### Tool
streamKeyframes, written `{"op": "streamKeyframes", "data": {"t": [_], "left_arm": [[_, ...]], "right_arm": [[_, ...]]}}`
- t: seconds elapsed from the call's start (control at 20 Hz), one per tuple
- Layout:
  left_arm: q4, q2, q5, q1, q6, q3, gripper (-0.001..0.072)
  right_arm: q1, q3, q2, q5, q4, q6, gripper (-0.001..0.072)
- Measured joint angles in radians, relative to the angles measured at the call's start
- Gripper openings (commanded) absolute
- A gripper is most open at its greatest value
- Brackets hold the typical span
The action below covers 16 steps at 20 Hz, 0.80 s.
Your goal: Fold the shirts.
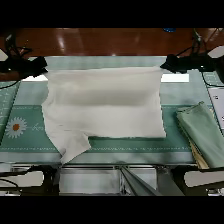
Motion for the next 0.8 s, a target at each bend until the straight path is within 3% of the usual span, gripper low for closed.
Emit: {"op": "streamKeyframes", "data": {"t": [0.15,0.4,0.6,0.8], "left_arm": [[-0.015,-0.040,-0.019,0.000,0.011,0.019,0.0018],[-0.027,-0.030,-0.191,0.018,0.134,0.037,0.0018],[0.012,-0.035,-0.307,0.019,0.190,-0.017,0.0018],[0.032,-0.047,-0.342,0.018,0.209,-0.101,0.0018]], "right_arm": [[-0.011,0.071,-0.089,0.058,0.009,0.007,0.0019],[-0.079,0.102,-0.084,0.230,-0.012,-0.010,0.0019],[-0.098,0.022,-0.054,0.327,-0.069,-0.016,0.0019],[-0.097,-0.110,-0.044,0.343,-0.092,-0.023,0.0019]]}}
